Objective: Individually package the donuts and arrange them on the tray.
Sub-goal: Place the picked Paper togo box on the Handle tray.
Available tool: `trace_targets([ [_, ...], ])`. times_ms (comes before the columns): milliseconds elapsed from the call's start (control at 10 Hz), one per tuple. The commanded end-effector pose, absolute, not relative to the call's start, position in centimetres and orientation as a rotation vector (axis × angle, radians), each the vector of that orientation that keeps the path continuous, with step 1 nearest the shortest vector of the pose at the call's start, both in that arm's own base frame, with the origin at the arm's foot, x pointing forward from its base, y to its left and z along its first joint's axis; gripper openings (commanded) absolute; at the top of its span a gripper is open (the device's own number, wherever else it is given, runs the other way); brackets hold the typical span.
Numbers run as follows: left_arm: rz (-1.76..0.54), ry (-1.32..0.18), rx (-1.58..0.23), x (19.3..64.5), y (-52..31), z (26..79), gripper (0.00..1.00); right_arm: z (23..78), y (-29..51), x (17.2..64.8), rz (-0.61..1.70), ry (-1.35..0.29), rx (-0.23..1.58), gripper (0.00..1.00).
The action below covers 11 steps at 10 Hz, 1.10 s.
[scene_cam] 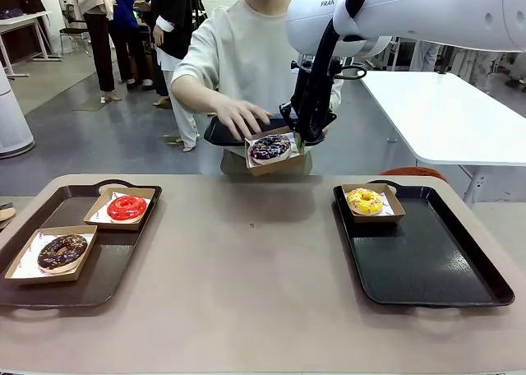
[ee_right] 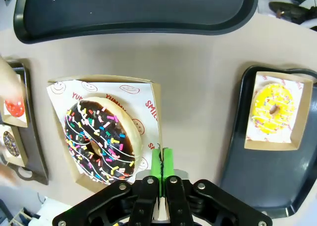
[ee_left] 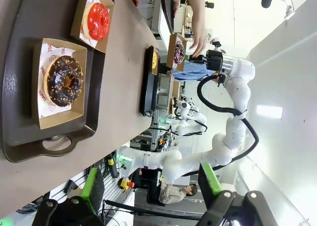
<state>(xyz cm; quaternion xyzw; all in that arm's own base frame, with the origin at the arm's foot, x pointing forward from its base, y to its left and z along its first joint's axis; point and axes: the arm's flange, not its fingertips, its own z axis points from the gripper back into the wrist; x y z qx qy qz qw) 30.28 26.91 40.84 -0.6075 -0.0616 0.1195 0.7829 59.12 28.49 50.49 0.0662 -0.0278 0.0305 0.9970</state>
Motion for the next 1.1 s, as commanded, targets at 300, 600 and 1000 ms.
trace_targets([
  [300,0.258,-0.141,-1.322,29.9,26.8,41.0,1.0,50.4,28.2,58.8,0.061,-0.058,0.133,0.0],
  [600,0.258,-0.141,-1.322,29.9,26.8,41.0,1.0,52.3,26.6,54.1,0.067,-0.01,0.07,0.01],
  [1000,0.258,-0.141,-1.322,29.9,26.8,41.0,1.0,54.3,18.1,44.4,-0.05,-0.036,0.11,0.01],
])
